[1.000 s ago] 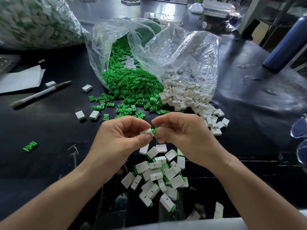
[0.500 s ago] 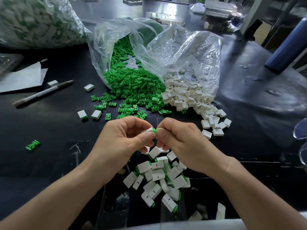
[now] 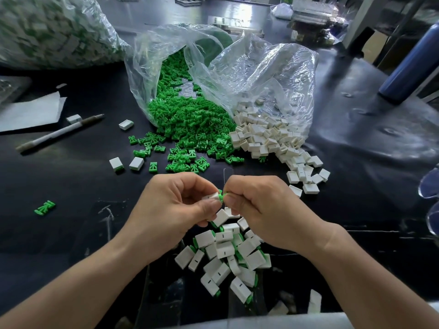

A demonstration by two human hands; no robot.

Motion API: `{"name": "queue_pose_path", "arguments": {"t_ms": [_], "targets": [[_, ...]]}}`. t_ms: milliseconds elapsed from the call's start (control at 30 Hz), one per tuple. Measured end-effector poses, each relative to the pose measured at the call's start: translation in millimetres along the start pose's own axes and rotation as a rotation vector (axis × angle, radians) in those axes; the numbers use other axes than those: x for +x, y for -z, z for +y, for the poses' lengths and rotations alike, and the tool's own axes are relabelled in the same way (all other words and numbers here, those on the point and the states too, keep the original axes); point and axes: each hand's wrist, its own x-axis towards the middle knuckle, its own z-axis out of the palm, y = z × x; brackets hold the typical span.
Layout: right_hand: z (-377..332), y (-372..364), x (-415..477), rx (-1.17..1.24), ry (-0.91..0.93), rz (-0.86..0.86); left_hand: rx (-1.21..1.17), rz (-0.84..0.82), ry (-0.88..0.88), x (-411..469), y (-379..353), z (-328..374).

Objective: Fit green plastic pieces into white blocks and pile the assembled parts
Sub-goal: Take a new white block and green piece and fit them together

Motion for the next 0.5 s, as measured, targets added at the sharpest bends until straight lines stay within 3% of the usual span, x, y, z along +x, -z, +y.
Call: {"name": "queue_pose_path", "arguments": {"t_ms": [333,433,500], "targets": [[-4,-2,-1,-0.272,0.150,0.007,0.300,0.038,-0.123,-2,-1,-6],[-2,-2,-1,-0.162,0.120,0.050,0.177,0.033,-0.134,-2,-2,-1],[-1,-2,0,0.061,0.073,0.105,0.032,0.029,-0.127,-2,-1,6]]}}
